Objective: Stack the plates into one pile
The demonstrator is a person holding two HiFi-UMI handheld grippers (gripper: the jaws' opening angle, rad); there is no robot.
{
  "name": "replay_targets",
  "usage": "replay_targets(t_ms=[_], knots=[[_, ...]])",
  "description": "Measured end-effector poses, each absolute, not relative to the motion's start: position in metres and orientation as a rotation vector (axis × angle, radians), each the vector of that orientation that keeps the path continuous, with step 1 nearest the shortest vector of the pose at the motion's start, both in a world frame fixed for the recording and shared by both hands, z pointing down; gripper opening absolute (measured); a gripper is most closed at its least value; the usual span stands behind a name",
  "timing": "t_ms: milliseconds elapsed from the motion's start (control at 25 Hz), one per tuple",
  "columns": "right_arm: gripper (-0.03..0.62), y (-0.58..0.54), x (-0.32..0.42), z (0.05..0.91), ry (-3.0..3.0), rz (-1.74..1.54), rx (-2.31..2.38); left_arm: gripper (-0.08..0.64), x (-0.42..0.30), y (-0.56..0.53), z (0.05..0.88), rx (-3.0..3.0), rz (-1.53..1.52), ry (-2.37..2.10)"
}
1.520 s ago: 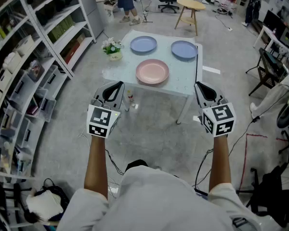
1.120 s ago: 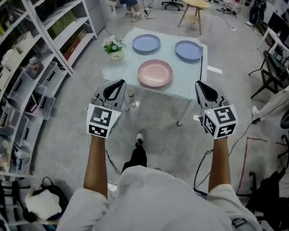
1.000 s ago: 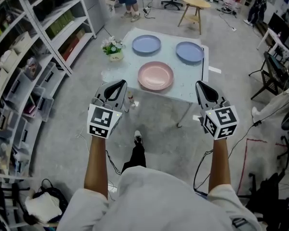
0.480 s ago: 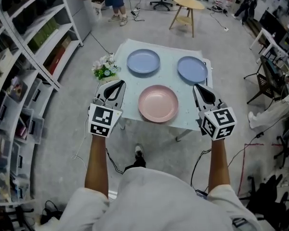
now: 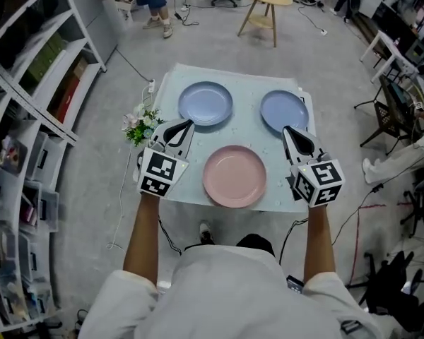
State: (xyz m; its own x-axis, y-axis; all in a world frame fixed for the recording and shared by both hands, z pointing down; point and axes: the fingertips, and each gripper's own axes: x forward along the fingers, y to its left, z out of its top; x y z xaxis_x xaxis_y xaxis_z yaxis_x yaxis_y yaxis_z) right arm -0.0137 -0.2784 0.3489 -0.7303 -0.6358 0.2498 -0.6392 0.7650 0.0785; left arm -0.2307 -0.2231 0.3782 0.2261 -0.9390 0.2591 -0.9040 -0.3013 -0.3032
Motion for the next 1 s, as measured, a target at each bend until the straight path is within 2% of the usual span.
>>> replay_targets(t_ms=[560,680,800,1000], knots=[[0.012,-0.425,0.032,0.431,-2.584,0.197,1.028,0.029,-0.185,-0.409,0.487,-2.646,-0.838,1.708],[0.012,-0.44,0.033,0.449,-2.598,0.234,0.98,0.078,-0.179,-0.444,0.525,-2.655,-0.957,1.689],[0.011,-0.452,0.036,0.47,-2.577,0.251,0.937,0.086,-0.174,-0.472,0.569,-2.683,-1.06,1.685],[0.011,-0.466,0.053,0.497,-2.525,0.3,0.92,0.144,-0.167,-0.501,0.643,-2.735,-1.282,1.673]])
